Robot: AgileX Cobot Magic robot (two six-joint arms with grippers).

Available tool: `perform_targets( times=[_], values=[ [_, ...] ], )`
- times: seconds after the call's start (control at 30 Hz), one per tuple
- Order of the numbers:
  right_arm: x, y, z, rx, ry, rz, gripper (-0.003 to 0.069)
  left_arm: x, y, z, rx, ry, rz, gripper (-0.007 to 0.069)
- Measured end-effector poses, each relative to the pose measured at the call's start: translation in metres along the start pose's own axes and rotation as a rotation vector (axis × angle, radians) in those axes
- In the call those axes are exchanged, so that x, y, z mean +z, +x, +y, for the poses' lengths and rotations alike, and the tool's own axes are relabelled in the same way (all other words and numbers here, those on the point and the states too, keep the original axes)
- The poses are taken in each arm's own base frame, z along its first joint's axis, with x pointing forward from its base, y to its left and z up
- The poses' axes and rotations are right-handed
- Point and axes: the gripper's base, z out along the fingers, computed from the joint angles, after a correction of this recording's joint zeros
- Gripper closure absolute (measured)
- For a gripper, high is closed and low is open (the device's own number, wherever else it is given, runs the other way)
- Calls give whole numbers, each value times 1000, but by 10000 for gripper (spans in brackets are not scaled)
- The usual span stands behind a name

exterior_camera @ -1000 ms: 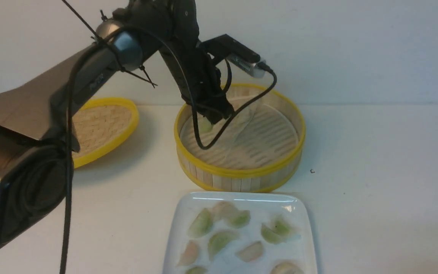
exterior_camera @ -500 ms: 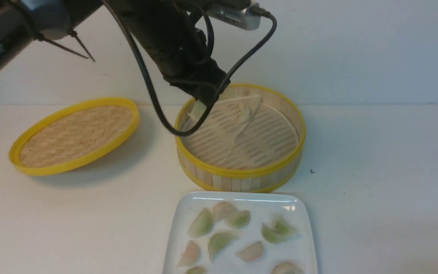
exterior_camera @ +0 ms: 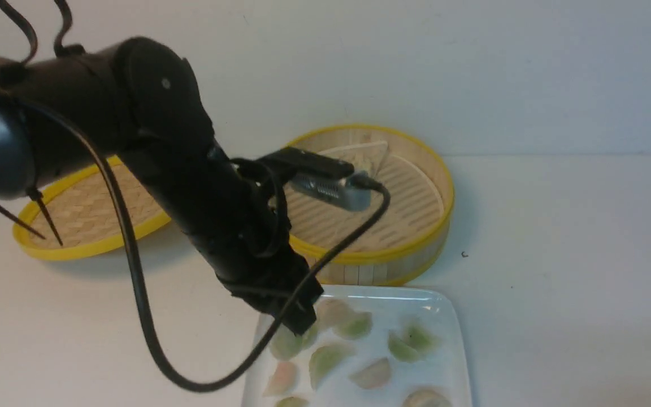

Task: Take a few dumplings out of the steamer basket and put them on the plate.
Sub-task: Use the left arm to put the dumpling into the plate

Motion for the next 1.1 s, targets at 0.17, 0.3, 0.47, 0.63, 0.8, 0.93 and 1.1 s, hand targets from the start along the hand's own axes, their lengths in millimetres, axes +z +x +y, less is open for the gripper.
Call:
perform_targets(
  times=[0.17, 0.3, 0.47, 0.63, 0.8, 0.93, 1.1],
  values=[
    [0, 0, 0, 0, 0, 0, 673, 28, -6, -28, 98, 13, -5, 519],
    [0, 0, 0, 0, 0, 0, 673, 50, -14, -36, 127, 4, -21, 519],
    [0, 0, 0, 0, 0, 0, 673, 73, -15, -28, 109, 3, 30, 520],
    [0, 0, 0, 0, 0, 0, 673, 99, -13, -14, 102, -25, 103, 523],
    [0, 0, 0, 0, 0, 0, 673, 106, -12, -9, 78, -37, 121, 500],
    [0, 0, 0, 0, 0, 0, 673, 107, -13, -9, 70, -42, 116, 400],
    [0, 0, 0, 0, 0, 0, 673, 103, -17, -8, 85, -62, 111, 255]
  ],
)
